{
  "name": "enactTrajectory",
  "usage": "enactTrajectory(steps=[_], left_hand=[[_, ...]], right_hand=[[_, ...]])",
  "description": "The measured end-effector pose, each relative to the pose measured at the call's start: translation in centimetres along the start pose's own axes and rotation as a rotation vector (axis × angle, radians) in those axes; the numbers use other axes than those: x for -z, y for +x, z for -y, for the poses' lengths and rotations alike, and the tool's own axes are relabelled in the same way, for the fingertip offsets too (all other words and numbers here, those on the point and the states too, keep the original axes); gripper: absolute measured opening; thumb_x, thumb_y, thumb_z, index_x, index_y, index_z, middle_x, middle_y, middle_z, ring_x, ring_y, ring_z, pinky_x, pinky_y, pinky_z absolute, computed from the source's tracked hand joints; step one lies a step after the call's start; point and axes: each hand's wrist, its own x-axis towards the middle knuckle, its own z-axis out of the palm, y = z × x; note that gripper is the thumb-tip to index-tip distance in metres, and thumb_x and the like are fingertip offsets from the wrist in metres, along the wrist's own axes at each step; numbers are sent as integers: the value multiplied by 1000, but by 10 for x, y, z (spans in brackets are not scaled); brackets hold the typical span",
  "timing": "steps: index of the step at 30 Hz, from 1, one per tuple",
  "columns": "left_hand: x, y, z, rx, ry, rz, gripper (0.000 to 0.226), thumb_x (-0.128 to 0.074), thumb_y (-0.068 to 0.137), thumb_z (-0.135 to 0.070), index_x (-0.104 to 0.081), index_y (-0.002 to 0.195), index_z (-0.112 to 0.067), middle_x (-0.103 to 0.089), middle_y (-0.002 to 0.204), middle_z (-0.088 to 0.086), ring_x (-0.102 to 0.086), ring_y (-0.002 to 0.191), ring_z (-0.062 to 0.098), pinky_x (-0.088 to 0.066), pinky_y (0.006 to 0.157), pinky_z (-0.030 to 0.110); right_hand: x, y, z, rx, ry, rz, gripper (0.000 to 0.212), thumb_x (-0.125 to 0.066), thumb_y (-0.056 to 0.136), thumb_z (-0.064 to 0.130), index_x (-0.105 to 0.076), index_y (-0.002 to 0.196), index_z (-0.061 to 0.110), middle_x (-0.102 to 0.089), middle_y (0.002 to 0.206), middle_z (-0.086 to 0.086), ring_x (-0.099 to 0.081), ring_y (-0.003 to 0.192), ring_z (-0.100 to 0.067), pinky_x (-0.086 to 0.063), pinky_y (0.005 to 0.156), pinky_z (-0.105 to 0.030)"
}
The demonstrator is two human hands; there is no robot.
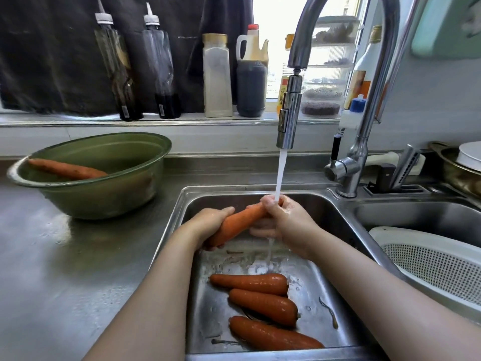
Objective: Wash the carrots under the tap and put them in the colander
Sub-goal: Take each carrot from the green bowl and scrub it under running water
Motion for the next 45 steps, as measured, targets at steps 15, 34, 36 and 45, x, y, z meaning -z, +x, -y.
enactTrajectory(steps=[15, 34, 36, 45], left_hand=[[0, -10, -3, 235, -23, 307, 79, -29, 90, -86, -61, 107, -17, -68, 76, 6, -59, 46, 20, -33, 38, 15], [-26, -16, -19, 28, -360, 446, 48, -57, 100, -50, -61, 128, -12, -68, 94, 10, -65, 70, 16, -44, 46, 19], [-29, -14, -20, -2, -366, 446, 46, -59, 101, -43, -56, 138, -15, -68, 102, 11, -66, 72, 16, -47, 49, 20], [-31, -8, -9, -87, -244, 388, 43, -61, 100, -47, -65, 124, -11, -71, 107, 16, -71, 89, 21, -57, 66, 33]], right_hand=[[2, 4, 3, -2, 114, -1, 25, -49, 110, 26, -53, 119, 4, -74, 117, -22, -75, 103, -39, -62, 83, -51], [10, 21, -3, -79, -33, -313, 38, -59, 103, 45, -65, 118, 10, -76, 106, -15, -75, 94, -39, -63, 82, -55], [15, 25, -5, -113, -27, -376, 45, -52, 104, 53, -64, 117, 11, -77, 104, -17, -76, 92, -40, -62, 83, -56], [14, 18, -9, -86, -115, -239, 42, -75, 95, 27, -62, 125, 2, -77, 105, -16, -77, 95, -32, -62, 87, -51]])
